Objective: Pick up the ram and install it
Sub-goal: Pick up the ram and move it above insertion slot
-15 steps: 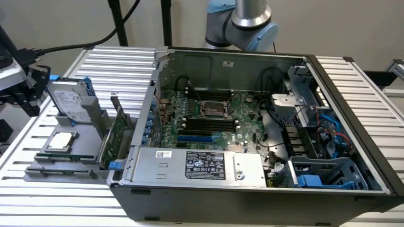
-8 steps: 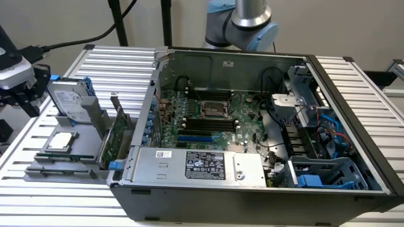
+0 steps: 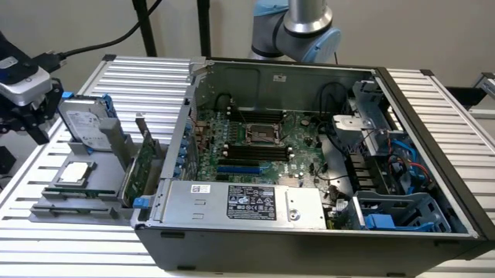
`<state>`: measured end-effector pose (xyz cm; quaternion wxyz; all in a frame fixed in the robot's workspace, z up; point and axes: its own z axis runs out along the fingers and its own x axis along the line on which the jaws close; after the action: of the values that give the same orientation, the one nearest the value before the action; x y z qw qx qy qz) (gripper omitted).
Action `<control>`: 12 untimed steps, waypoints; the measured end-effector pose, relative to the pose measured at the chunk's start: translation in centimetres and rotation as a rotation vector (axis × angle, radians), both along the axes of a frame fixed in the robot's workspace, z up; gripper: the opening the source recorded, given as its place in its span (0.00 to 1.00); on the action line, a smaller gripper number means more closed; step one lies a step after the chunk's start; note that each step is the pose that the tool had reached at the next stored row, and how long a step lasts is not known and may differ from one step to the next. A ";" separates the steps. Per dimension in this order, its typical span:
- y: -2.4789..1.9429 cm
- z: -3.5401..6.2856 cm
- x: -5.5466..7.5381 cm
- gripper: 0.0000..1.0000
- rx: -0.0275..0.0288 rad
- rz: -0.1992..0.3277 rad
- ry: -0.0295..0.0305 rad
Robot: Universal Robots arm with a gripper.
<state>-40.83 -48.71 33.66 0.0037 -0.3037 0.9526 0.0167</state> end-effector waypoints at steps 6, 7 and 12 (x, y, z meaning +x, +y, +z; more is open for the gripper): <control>0.00 -0.30 0.0 0.00 0.0001 0.109 -0.0001; 0.00 -0.35 0.0 0.00 0.0001 0.127 -0.0001; 0.00 -0.65 0.0 0.00 0.0001 0.219 -0.0001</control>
<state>-40.83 -48.71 33.01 0.0019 -0.4060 0.9137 0.0170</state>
